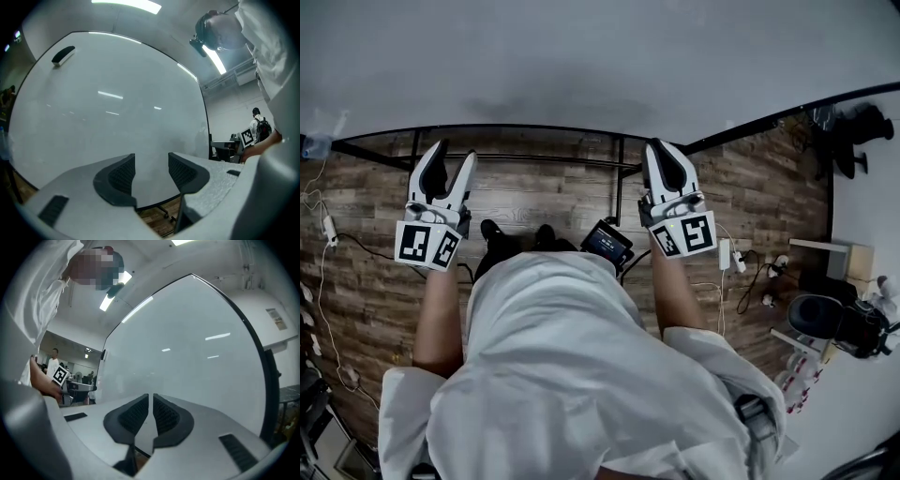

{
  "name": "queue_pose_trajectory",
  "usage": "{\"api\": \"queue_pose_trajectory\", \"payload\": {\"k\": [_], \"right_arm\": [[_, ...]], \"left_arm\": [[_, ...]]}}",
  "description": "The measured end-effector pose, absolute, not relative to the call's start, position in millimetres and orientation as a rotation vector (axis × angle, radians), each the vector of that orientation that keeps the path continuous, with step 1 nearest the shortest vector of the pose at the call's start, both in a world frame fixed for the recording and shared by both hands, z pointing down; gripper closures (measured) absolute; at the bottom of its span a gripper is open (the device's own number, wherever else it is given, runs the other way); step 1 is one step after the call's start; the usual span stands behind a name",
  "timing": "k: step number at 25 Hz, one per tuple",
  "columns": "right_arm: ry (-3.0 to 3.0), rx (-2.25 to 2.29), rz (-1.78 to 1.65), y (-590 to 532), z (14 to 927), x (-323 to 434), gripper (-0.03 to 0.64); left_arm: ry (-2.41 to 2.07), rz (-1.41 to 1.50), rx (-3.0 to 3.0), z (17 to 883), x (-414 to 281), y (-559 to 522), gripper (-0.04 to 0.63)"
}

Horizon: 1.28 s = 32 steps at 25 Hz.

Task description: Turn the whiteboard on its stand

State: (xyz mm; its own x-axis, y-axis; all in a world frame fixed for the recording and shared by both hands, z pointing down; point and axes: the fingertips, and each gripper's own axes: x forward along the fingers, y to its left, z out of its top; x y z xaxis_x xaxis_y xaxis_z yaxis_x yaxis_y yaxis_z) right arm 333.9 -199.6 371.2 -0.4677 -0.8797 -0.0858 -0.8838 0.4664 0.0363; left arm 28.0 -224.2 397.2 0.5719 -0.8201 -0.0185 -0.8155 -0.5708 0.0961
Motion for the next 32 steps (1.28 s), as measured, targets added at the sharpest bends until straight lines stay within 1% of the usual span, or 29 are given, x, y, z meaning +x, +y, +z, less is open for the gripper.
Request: {"api": "queue_pose_trajectory", "payload": {"k": [2, 4, 7, 8, 10, 11, 12, 20, 26, 32], "right_arm": [[2.63, -1.588, 0.1, -200, 376, 316, 0.613], [2.629, -1.6, 0.099, -199, 379, 303, 0.62], [2.635, -1.608, 0.097, -194, 381, 288, 0.62], [2.632, -1.61, 0.099, -191, 380, 284, 0.62], [2.619, -1.622, 0.106, -184, 378, 277, 0.62], [2.614, -1.634, 0.112, -180, 378, 274, 0.62], [2.61, -1.651, 0.121, -177, 377, 273, 0.62], [2.591, -1.793, 0.248, -148, 362, 256, 0.62], [2.587, -1.842, 0.257, -104, 358, 199, 0.62], [2.563, -1.896, 0.221, -64, 370, 140, 0.62]], "left_arm": [[-1.44, -0.102, 2.715, 393, 17, -220, 0.367], [-1.457, -0.107, 2.719, 389, 8, -215, 0.372], [-1.464, -0.112, 2.715, 387, -2, -207, 0.413], [-1.459, -0.117, 2.715, 387, -5, -203, 0.466], [-1.444, -0.127, 2.726, 385, -13, -197, 0.525], [-1.438, -0.131, 2.732, 383, -17, -194, 0.576], [-1.432, -0.134, 2.738, 382, -21, -192, 0.586], [-1.403, -0.16, 2.765, 378, -60, -181, 0.591], [-1.385, -0.182, 2.766, 377, -116, -153, 0.591], [-1.413, -0.129, 2.778, 382, -179, -114, 0.591]]}}
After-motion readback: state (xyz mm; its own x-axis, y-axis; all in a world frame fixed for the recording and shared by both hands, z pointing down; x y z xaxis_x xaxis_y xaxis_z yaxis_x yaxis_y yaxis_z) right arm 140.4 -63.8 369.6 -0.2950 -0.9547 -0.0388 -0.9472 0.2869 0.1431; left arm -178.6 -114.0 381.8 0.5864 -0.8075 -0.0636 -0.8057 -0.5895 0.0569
